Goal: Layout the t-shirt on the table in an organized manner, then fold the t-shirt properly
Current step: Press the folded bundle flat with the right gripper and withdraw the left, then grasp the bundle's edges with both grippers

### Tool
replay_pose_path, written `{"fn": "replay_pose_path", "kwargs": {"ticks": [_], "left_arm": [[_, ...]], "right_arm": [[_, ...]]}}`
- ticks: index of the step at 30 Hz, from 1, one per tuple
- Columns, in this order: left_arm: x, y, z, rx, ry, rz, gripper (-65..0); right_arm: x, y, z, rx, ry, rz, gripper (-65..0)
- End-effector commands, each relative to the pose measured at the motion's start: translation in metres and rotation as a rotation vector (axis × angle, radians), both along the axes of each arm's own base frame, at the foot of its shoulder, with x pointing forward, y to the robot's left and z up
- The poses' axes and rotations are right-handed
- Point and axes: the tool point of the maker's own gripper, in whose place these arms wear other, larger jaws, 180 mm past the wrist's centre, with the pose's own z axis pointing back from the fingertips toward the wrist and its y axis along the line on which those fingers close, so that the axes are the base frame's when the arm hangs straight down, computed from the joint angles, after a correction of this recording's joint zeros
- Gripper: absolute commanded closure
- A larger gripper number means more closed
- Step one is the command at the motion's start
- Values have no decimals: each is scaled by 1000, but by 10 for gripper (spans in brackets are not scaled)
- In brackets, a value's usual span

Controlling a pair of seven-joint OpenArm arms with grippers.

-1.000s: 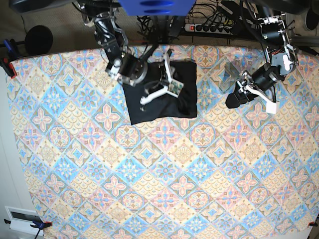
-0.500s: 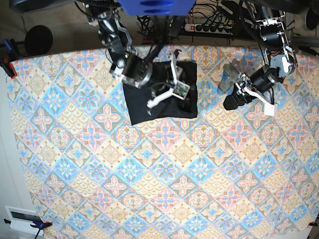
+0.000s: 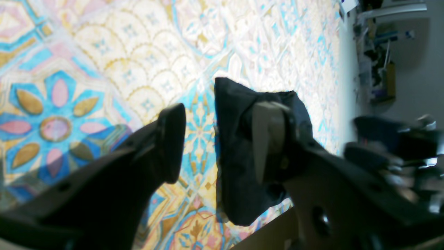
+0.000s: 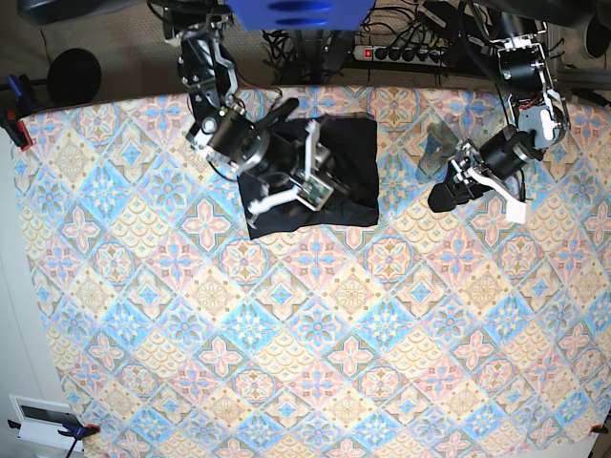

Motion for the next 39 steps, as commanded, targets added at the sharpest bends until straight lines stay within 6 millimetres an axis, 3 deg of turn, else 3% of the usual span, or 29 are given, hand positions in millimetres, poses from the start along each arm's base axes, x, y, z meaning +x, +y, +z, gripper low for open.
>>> {"fn": "replay_pose_path", "kwargs": {"ticks": [1, 6, 13, 16, 24, 30, 39], "left_arm": [[6, -5, 11, -5, -41, -22, -307], [5, -24, 2, 25, -21, -81, -307], [10, -41, 3, 1, -32, -102, -307], [12, -39, 0, 28, -29, -103, -307], [29, -34, 6, 102, -60, -100, -307], [41, -38, 4, 157, -67, -95, -307], [44, -54, -1, 211, -68, -155, -307]], "right_arm": [[5, -1, 12, 49, -31, -14, -224], [23, -38, 10, 44, -43, -130, -224], [21, -55, -13, -19, 1, -130, -224], [13, -36, -13, -8, 6, -74, -224], [-36, 17, -23, -35, 27, 176, -224], [-59, 19, -34, -62, 60, 235, -224], [-124, 25, -59, -123, 140, 422, -224]]}}
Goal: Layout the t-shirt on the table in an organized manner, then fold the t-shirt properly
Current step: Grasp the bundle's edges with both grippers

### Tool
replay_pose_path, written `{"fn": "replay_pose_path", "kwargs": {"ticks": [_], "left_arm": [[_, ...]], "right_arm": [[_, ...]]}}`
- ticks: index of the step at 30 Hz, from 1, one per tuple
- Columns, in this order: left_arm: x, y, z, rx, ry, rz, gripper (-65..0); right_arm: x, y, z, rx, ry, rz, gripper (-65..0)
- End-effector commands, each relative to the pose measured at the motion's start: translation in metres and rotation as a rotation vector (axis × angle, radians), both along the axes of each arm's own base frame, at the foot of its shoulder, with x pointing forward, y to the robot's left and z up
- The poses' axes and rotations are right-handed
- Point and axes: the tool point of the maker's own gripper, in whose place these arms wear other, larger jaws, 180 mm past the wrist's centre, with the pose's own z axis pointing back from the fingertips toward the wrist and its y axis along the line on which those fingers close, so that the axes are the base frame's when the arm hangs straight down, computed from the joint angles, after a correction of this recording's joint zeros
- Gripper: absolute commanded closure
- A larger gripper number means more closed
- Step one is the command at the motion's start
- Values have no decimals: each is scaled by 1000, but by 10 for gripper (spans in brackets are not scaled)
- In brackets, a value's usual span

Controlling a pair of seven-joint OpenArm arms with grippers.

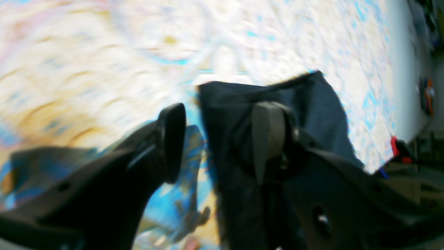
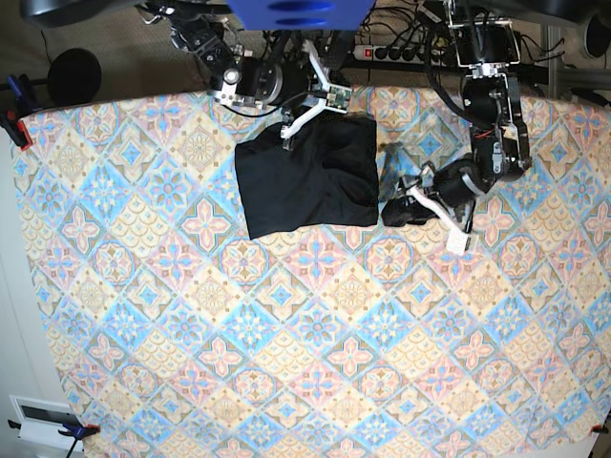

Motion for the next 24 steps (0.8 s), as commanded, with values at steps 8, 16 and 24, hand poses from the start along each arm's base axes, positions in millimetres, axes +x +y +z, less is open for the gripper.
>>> {"fn": "replay_pose_path", "kwargs": {"ticks": [8, 16, 24], "left_arm": [[-6, -18, 6, -37, 10, -72, -311], [-11, -32, 4, -65, 31, -97, -311], [-1, -58, -28, -98, 128, -102, -309]], "right_arm": [[19, -16, 16, 29, -48, -61, -224], [56, -56, 16, -17, -94, -203, -224], [75, -80, 19, -35, -117, -286, -224]]}}
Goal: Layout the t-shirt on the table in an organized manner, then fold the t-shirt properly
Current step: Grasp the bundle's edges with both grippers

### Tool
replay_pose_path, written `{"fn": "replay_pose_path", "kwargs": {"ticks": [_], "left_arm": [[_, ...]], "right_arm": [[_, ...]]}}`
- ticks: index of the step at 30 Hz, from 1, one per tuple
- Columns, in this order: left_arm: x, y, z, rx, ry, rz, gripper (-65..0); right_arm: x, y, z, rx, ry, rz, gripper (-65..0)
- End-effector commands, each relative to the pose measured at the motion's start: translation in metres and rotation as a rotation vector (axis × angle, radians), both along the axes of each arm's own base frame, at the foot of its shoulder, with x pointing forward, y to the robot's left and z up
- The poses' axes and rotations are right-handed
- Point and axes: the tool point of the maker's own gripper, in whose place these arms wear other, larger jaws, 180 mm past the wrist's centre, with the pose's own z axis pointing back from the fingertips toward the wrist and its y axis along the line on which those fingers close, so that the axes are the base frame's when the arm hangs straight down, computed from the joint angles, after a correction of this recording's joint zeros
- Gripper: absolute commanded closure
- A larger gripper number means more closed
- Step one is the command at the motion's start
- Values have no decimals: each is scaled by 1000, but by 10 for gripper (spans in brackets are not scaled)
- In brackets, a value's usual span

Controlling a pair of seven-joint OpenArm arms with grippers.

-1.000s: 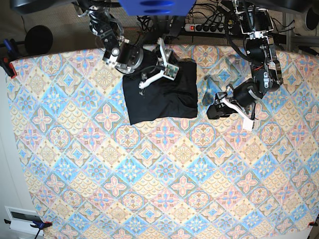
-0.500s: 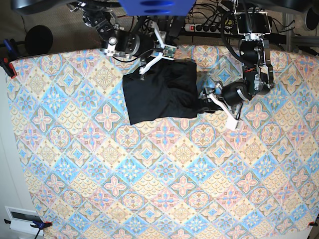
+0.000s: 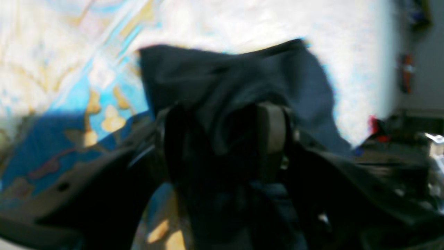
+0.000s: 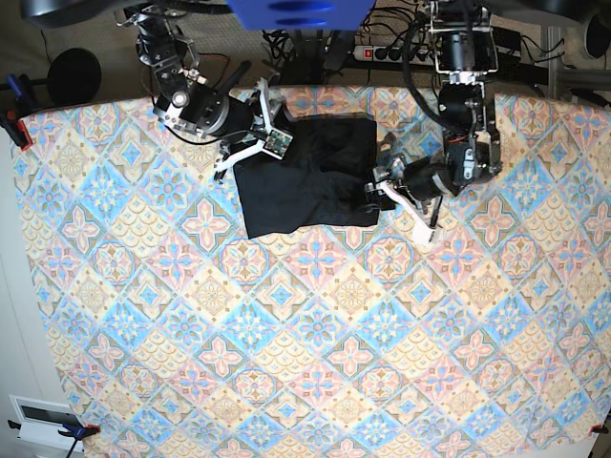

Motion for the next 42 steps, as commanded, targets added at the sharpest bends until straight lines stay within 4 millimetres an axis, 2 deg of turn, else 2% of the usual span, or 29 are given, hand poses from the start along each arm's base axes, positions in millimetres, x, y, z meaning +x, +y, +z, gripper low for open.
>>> {"fn": "replay_pose_path", "kwargs": {"ticks": [1, 4, 6, 9, 10, 12, 16, 22, 24, 26, 29, 32, 34, 38, 42], "left_arm": [[12, -11, 11, -27, -42, -15, -308], [20, -18, 12, -10, -51, -44, -281], [34, -16, 21, -4, -94, -25, -196], [53, -13, 36, -7, -153, -4, -33], [59, -12, 42, -5, -168, -5, 0], [67, -11, 50, -2, -190, -6, 0], [80, -9, 58, 1, -215, 3, -11], [82, -8, 42, -2, -155, 3, -17], [81, 6, 37, 22, -122, 35, -62], [76, 18, 29, 25, -73, 93, -143], [77, 33, 41, -32, -89, 144, -243], [67, 43, 68, -140, -138, 161, -322], [53, 45, 78, -178, -144, 139, -348], [15, 35, 90, -194, -160, 56, -339], [-25, 23, 91, -168, -152, 0, -323]], "right_arm": [[5, 3, 11, 35, -31, -1, -224], [11, -4, 14, 31, -44, -24, -224], [13, -7, 15, 27, -47, -35, -224], [13, -7, 15, 30, -48, -35, -224], [14, -7, 15, 30, -50, -35, -224], [14, -7, 15, 30, -50, -35, -224], [16, -8, 15, 25, -50, -37, -224], [16, -8, 15, 24, -50, -37, -224], [16, -7, 16, 27, -53, -36, -224], [16, -7, 16, 29, -54, -36, -224], [16, -7, 17, 31, -55, -36, -224], [16, -7, 17, 31, -55, -36, -224], [16, -7, 17, 31, -55, -36, -224], [17, -7, 17, 31, -57, -37, -224], [17, -7, 18, 31, -59, -37, -224]]}}
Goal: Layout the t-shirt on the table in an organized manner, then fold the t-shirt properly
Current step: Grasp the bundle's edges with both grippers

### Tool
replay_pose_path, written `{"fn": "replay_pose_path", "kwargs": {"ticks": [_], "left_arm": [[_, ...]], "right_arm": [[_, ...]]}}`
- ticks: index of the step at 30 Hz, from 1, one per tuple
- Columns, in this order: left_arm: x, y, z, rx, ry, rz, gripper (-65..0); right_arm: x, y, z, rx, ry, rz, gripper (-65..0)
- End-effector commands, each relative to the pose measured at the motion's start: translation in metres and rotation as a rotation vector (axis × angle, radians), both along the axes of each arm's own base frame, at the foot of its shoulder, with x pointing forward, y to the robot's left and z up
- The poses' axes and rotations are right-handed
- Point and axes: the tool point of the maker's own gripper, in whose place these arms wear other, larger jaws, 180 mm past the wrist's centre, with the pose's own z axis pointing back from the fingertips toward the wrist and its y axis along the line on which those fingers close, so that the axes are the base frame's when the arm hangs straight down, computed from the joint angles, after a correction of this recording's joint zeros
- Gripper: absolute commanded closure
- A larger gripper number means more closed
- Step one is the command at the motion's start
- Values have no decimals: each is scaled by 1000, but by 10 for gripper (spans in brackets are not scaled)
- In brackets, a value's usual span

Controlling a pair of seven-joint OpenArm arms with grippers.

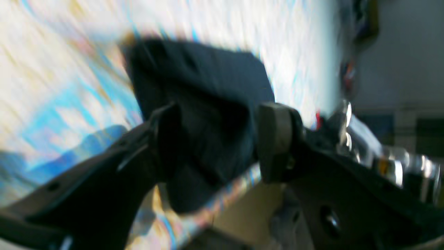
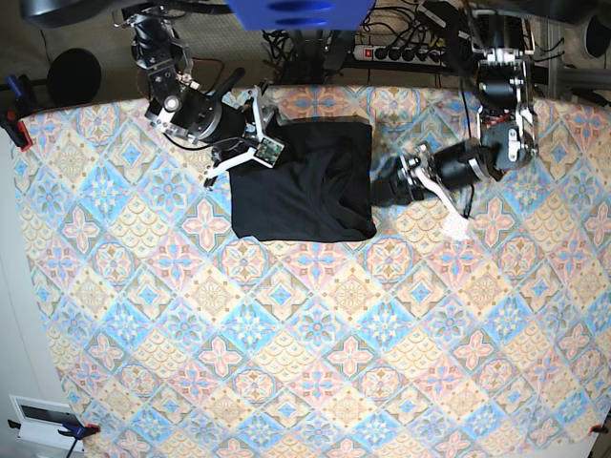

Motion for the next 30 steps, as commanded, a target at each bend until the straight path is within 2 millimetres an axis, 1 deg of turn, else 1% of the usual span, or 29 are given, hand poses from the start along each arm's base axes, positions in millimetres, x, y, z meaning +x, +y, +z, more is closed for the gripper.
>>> {"fn": "replay_pose_path", "kwargs": {"ticks": [1, 4, 7, 8, 10, 14, 16, 17, 18, 19, 21, 22, 26, 28, 30], "left_arm": [[3, -1, 12, -6, -45, 1, -320], [-7, -10, 0, 3, -10, -29, -317], [-10, -22, -11, 40, 0, -41, -318], [-9, -23, -14, 59, 1, -38, -318], [-11, -33, -20, 87, 5, -60, -318], [-23, -56, -34, 153, 15, -143, -316], [-29, -64, -38, 178, 16, -179, -292], [-31, -66, -38, 183, 16, -192, -260], [-33, -67, -38, 180, 19, -197, -203], [-33, -68, -34, 170, 8, -194, -138], [-33, -67, -27, 129, 5, -180, -33], [-34, -64, -24, 103, 10, -166, 0], [-36, -47, -7, -40, 38, -91, -8], [-38, -39, 1, -113, 57, -71, 0], [-43, -33, 2, -147, 76, -54, 0]], "right_arm": [[6, 5, 12, 39, -33, 1, -224], [9, -1, 13, 33, -39, -18, -224], [11, -4, 13, 30, -42, -28, -224], [11, -5, 13, 29, -43, -31, -224], [12, -5, 15, 30, -47, -30, -224], [10, -5, 14, 30, -42, -30, -224], [10, -5, 14, 30, -42, -30, -224], [11, -5, 14, 30, -44, -30, -224], [11, -5, 14, 30, -44, -30, -224], [12, -5, 15, 30, -47, -31, -224], [13, -8, 15, 28, -49, -38, -224], [16, -12, 15, 24, -53, -51, -224], [21, -23, 16, 13, -62, -83, -224], [21, -29, 15, 7, -60, -100, -224], [22, -31, 16, 5, -62, -107, -224]]}}
